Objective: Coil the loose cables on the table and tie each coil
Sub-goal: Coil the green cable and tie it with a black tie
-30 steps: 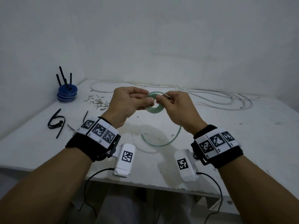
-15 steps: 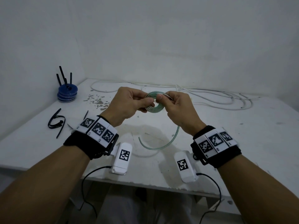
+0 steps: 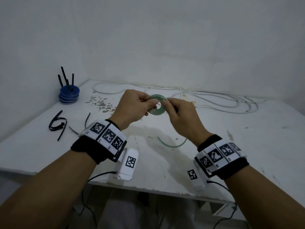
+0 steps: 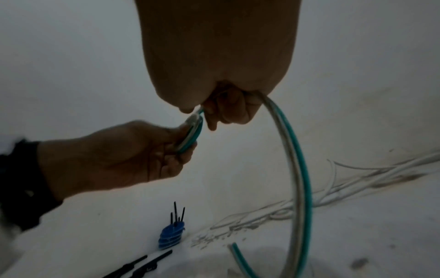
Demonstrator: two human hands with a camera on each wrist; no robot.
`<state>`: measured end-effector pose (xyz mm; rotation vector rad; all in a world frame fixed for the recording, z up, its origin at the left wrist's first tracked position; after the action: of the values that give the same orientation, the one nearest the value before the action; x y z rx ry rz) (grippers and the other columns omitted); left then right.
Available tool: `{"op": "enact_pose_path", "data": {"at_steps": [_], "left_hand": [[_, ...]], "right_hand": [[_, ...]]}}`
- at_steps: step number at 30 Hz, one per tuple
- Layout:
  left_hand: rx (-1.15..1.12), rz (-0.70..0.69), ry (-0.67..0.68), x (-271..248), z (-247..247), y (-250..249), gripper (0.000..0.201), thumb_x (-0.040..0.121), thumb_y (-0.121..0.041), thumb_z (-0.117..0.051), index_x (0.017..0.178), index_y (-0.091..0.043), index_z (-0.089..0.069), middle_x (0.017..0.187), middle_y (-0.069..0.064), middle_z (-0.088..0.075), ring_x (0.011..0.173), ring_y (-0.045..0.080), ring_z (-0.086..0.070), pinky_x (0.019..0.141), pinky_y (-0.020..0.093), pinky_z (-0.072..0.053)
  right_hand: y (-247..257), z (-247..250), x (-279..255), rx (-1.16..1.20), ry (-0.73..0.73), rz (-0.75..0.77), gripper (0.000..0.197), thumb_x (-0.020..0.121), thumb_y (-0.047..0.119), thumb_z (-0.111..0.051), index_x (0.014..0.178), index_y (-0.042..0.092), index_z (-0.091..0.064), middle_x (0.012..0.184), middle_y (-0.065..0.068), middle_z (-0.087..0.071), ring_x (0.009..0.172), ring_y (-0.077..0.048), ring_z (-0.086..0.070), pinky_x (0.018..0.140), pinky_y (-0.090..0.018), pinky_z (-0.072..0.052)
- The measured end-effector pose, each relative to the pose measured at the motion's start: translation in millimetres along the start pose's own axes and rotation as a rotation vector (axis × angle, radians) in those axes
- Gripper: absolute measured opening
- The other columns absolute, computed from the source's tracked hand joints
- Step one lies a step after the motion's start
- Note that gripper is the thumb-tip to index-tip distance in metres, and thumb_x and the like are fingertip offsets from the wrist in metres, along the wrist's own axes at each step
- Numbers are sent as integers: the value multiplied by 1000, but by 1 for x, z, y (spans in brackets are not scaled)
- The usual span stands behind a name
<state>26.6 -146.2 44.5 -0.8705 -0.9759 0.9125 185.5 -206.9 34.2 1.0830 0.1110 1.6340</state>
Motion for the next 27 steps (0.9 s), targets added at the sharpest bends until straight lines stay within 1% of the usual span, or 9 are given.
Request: {"op": "enact_pose_path", "data": {"at_steps": [2,5,8,12,13,15,17,23,27], "left_hand": [[-10,11,-3,0,-4,-1,5,87,-20,-74,83,-20,-75,73,0,-75,72,26,-72,68,38,-61],[-64,32,-17,-1,-7,-1,4,88,-18,-73,85,-16,-74,75,0,-75,65,14,-69,62,25,-58],[-130,54,-67,0,-7,0,4,85,-16,-76,82,-16,-74,74,2,-75,69,20,-72,67,31,-61],[-172,76,-49,-2,-3,2,1,86,-13,-75,86,-13,-75,77,5,-75,72,20,-73,69,30,-62],[-181,82,-34,-3,-2,3,2,86,-13,-75,87,-12,-75,77,4,-76,74,20,-74,70,29,-62],[-187,98,-5,-3,-2,5,6,87,-14,-74,91,-10,-75,78,4,-76,77,22,-74,71,29,-61],[-207,117,24,-4,-3,5,8,88,-15,-73,92,-8,-75,81,7,-77,79,23,-74,70,28,-60],[-299,198,96,-6,-7,6,14,89,-12,-71,95,0,-74,85,13,-75,73,17,-71,65,23,-59],[-203,226,57,-6,-8,9,20,86,-20,-76,97,-3,-74,83,6,-75,73,14,-70,64,21,-58]], "right_hand": [[-3,-6,-4,-27,-67,9,23,100,22,-55,86,10,-68,56,12,-43,58,0,-45,56,-12,-32],[-1,-13,-8,-41,-119,-34,21,103,22,-49,91,16,-65,66,6,-42,66,2,-43,62,-10,-32],[6,-17,-9,63,-58,-138,28,107,26,-36,105,16,-63,78,1,-41,72,5,-42,66,-9,-33],[8,-3,-1,160,105,-208,26,103,23,-48,112,18,-73,59,8,-46,54,-5,-41,57,-14,-37],[8,2,1,223,165,-248,23,102,22,-53,111,19,-74,54,8,-52,51,-8,-47,57,-18,-45],[10,12,4,300,259,-307,18,97,24,-62,108,19,-75,65,-1,-69,58,-14,-66,67,-25,-58],[11,17,6,344,304,-337,19,91,25,-69,105,16,-76,77,-3,-77,72,-15,-74,75,-23,-60],[4,13,4,548,225,-507,17,85,13,-75,94,-1,-76,83,-13,-77,78,-26,-76,77,-29,-61],[-1,3,-1,564,100,-586,14,87,7,-73,91,-6,-74,77,-14,-76,71,-27,-75,70,-27,-61]]}}
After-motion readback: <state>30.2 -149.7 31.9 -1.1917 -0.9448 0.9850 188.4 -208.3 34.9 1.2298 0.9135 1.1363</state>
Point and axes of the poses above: each hand's wrist, its own x-axis towards the middle knuckle, its own z-axis out of the back of the hand, y = z × x, the point moved 2 cm from there along x, towards the middle knuckle
